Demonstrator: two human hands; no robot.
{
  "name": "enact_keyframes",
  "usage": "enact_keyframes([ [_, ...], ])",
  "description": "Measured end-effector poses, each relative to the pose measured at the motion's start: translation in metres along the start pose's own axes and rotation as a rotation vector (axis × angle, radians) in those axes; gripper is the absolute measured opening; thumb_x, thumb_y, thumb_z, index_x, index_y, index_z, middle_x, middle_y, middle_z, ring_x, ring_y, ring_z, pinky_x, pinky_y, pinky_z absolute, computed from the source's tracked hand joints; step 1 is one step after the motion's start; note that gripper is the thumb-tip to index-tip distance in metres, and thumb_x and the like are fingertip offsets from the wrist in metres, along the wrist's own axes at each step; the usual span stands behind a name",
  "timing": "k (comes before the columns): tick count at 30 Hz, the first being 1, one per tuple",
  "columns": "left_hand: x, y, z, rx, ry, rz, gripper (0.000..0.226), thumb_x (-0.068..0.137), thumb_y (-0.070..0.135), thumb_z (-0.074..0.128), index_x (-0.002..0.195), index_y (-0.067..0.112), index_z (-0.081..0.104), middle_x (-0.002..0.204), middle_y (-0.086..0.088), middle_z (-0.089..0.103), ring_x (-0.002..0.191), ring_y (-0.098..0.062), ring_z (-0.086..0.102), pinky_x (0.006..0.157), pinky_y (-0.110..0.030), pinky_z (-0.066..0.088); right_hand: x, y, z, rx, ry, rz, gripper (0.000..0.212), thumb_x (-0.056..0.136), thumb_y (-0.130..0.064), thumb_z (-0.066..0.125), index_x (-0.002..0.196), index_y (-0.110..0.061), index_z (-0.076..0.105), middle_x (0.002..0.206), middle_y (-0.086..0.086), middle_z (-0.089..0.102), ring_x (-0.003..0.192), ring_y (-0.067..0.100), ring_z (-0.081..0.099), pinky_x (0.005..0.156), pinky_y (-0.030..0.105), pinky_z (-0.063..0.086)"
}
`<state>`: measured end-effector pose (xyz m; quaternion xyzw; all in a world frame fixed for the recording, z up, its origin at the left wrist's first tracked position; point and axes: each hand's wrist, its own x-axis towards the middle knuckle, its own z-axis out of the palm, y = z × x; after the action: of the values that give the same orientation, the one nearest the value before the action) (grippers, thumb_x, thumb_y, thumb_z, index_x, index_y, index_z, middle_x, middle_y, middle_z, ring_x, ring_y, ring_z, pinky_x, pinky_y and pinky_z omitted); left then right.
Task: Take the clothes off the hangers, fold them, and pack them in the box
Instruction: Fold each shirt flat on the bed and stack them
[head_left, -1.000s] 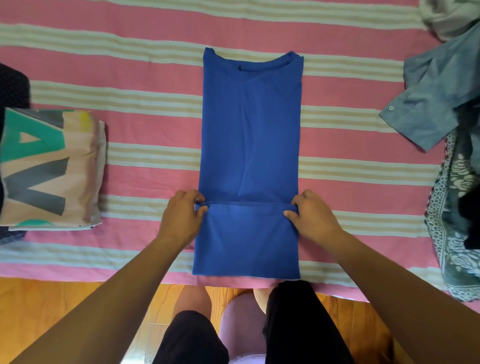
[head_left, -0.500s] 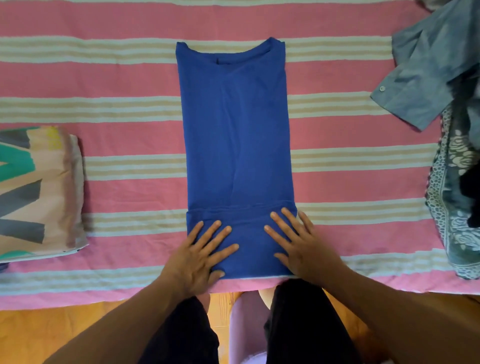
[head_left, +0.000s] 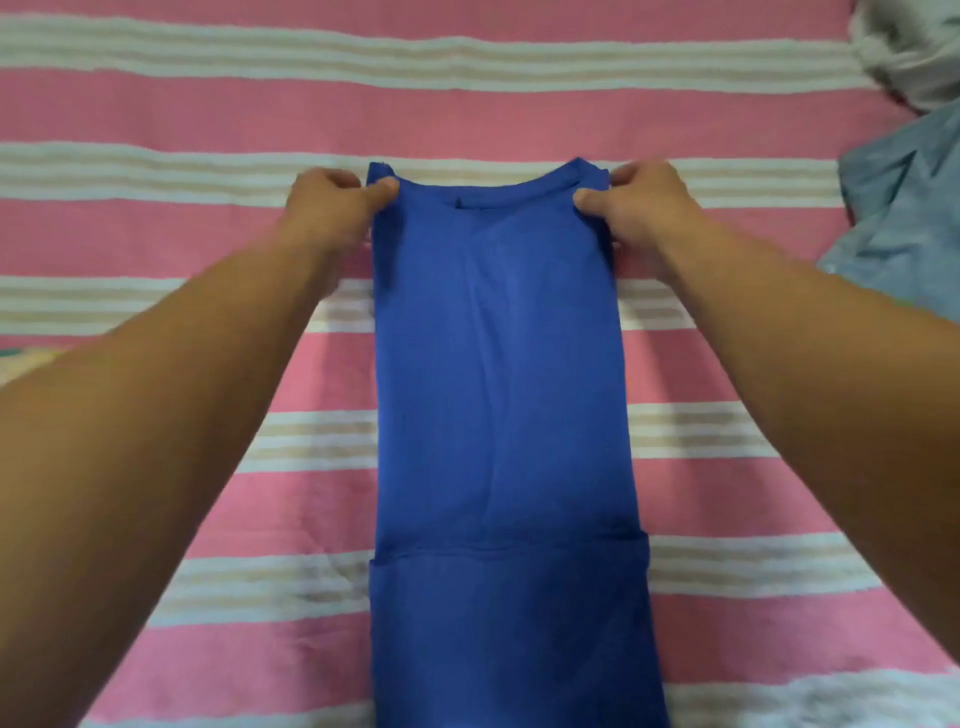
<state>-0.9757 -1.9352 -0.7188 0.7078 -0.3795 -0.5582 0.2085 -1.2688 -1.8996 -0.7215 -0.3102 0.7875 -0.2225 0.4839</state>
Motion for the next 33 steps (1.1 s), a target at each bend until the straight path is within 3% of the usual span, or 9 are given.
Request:
enact_keyframes([
  [3, -0.002, 0.005, 0.003, -0.069, -0.135, -0.032, 0.02, 0.09, 0.013, 0.072, 0.109, 0.01, 0.072, 0.102, -0.004, 0.077, 0.081, -0.017, 0.075, 0.068, -0.036, 0.061, 0.002, -0.019, 0.007, -0.04, -0.22, 0.004, 0.033, 0.08, -0.018, 0.08, 0.11, -0.01, 0.071, 0.107, 0.005, 0.075, 0.097, 0.021, 0.073, 0.09, 0.046, 0.059],
  [9, -0.125, -0.004, -0.034, -0.211, -0.186, 0.228, 0.026, 0.091, -0.009, 0.061, 0.109, 0.007, 0.069, 0.099, 0.002, 0.073, 0.086, -0.005, 0.066, 0.076, -0.015, 0.05, -0.115, -0.005, -0.04, 0.089, -0.177, -0.267, 0.02, 0.083, -0.001, 0.073, 0.103, 0.0, 0.069, 0.098, 0.007, 0.07, 0.084, 0.008, 0.066, 0.079, 0.023, 0.053],
  [11, -0.17, -0.031, -0.043, -0.107, -0.189, 0.221, 0.023, 0.088, -0.01, 0.065, 0.099, 0.01, 0.071, 0.089, 0.006, 0.072, 0.083, -0.005, 0.062, 0.079, -0.017, 0.049, -0.163, 0.025, -0.05, 0.0, -0.17, -0.301, 0.02, 0.076, -0.002, 0.08, 0.09, -0.009, 0.068, 0.097, 0.002, 0.059, 0.075, -0.007, 0.057, 0.074, 0.009, 0.043],
  [14, -0.222, -0.093, -0.046, 0.037, -0.254, 0.08, 0.028, 0.088, -0.008, 0.069, 0.1, 0.018, 0.074, 0.089, -0.008, 0.071, 0.081, -0.013, 0.06, 0.075, -0.026, 0.048, -0.217, 0.095, -0.044, -0.138, -0.231, -0.234, 0.028, 0.073, -0.003, 0.077, 0.084, -0.027, 0.067, 0.107, 0.0, 0.045, 0.094, -0.01, 0.053, 0.088, 0.002, 0.037],
  [19, -0.254, -0.16, -0.038, 0.34, -0.298, 0.044, 0.058, 0.091, -0.01, 0.06, 0.113, 0.043, 0.065, 0.109, 0.007, 0.059, 0.087, -0.005, 0.062, 0.078, -0.017, 0.053, -0.246, 0.185, -0.026, -0.188, -0.041, -0.052, 0.065, 0.078, 0.027, 0.046, 0.088, -0.035, 0.063, 0.126, 0.006, 0.047, 0.11, 0.023, 0.063, 0.085, 0.024, 0.05],
  [23, -0.239, -0.133, -0.029, 0.25, -0.058, 0.029, 0.025, 0.096, 0.01, 0.059, 0.113, 0.027, 0.065, 0.111, -0.008, 0.067, 0.07, -0.006, 0.06, 0.058, -0.023, 0.048, -0.226, 0.163, -0.009, -0.131, 0.078, -0.033, 0.028, 0.089, -0.005, 0.057, 0.109, -0.025, 0.061, 0.121, 0.006, 0.061, 0.104, 0.022, 0.064, 0.09, 0.042, 0.055],
  [27, -0.198, -0.101, -0.01, 0.766, 0.114, 0.6, 0.047, 0.099, 0.032, 0.054, 0.142, 0.014, 0.054, 0.143, -0.016, 0.052, 0.131, -0.034, 0.046, 0.11, -0.049, 0.04, -0.192, 0.11, 0.013, -0.398, 0.204, -0.399, 0.047, 0.098, -0.024, 0.054, 0.144, -0.018, 0.046, 0.149, 0.01, 0.04, 0.137, 0.027, 0.036, 0.115, 0.036, 0.03],
  [30, -0.174, -0.098, 0.024, 1.069, 0.013, 0.971, 0.053, 0.104, 0.042, 0.042, 0.152, 0.019, 0.043, 0.16, -0.018, 0.035, 0.149, -0.042, 0.026, 0.119, -0.056, 0.025, -0.174, 0.093, 0.032, -0.731, 0.239, -0.742, 0.056, 0.103, -0.036, 0.044, 0.154, -0.017, 0.034, 0.163, 0.012, 0.025, 0.15, 0.036, 0.018, 0.122, 0.048, 0.015],
  [33, -0.155, -0.137, 0.03, 1.318, -0.121, 1.014, 0.059, 0.106, 0.052, 0.024, 0.162, 0.034, 0.015, 0.17, -0.009, 0.013, 0.156, -0.036, 0.006, 0.126, -0.051, 0.007, -0.16, 0.123, 0.046, -1.009, 0.033, -0.689, 0.071, 0.101, -0.058, 0.025, 0.16, -0.021, 0.016, 0.168, 0.009, 0.008, 0.154, 0.036, 0.002, 0.123, 0.055, 0.008],
])
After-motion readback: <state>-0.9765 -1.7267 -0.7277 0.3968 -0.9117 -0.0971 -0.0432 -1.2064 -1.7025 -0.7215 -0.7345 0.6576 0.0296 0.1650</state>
